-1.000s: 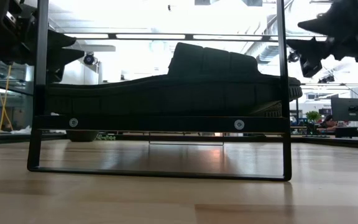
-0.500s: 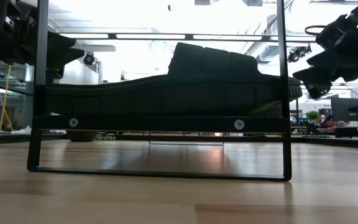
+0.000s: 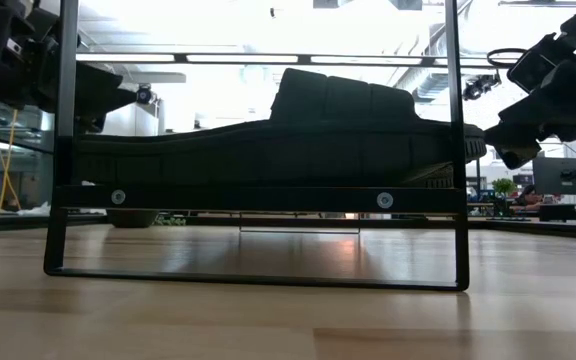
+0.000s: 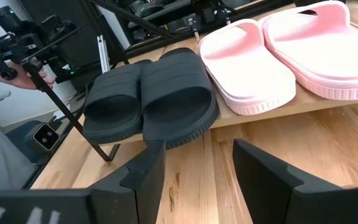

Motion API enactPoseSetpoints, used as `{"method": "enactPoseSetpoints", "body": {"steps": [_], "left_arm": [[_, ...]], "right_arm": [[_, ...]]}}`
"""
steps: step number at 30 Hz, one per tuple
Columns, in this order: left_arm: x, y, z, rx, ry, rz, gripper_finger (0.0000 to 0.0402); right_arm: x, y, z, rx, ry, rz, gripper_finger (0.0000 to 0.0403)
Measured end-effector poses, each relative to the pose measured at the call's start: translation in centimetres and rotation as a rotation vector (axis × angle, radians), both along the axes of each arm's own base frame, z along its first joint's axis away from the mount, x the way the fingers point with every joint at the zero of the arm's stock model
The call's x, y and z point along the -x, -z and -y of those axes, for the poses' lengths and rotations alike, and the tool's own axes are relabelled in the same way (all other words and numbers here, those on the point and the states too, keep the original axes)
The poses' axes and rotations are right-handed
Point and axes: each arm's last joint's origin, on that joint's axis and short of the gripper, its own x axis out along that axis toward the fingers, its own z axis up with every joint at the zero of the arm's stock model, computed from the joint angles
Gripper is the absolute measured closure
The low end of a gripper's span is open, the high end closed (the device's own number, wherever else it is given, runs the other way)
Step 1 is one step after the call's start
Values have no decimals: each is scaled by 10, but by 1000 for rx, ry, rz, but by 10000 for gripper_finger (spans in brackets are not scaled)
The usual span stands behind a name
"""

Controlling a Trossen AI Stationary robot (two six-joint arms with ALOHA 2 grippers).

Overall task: Pick and place slides into the shelf
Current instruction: Return to Home Position

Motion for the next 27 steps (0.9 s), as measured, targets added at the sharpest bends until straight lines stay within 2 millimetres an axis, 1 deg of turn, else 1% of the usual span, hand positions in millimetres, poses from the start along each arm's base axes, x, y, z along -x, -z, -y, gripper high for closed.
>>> {"method": "enactPoseSetpoints", "body": {"steps": [12,16,19,23,27], "left_arm": [[0,0,0,24,2,3,234],[0,0,0,24,2,3,234],[0,0,0,24,2,3,234],[0,0,0,24,2,3,234],[0,0,0,24,2,3,234]], "right_arm": [[0,0,0,-13,3,-2,224],[0,0,0,-212,54,-34,224],[0,0,0,-316,80,-51,224],[0,0,0,-367,93,-59,224],[0,0,0,-369,94,-59,224]]}}
